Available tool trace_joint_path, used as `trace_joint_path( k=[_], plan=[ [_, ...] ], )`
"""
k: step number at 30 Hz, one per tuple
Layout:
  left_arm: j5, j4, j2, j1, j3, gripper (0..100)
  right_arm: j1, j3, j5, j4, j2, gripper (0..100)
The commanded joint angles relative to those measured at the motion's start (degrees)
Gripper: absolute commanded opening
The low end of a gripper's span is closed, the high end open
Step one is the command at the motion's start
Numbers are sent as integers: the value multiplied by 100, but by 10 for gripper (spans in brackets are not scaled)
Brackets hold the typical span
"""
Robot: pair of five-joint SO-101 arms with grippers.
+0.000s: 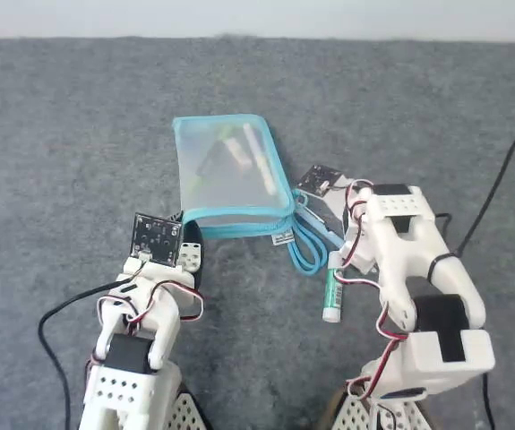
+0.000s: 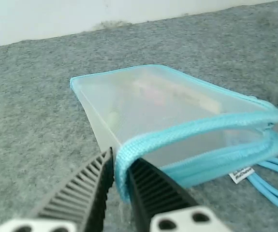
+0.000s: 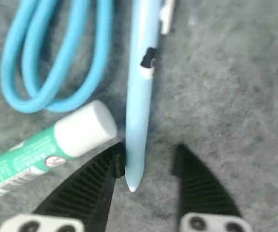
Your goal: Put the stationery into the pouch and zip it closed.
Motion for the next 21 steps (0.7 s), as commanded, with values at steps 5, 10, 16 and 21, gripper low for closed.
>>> trace_joint_path(
  k=[5, 10, 16, 21],
  plan=[
    [0, -114, -97, -26, -312, 12, 593, -97, 44, 4, 48, 6],
    [-9, -114, -97, -26, -312, 12, 971, -105, 26, 207, 31, 6],
    [-9, -114, -97, -62, -312, 12, 1323, -105, -404, 541, -453, 6],
    [-9, -114, -97, -70, -312, 12, 1341, -105, -782, 1358, -1824, 6]
  ],
)
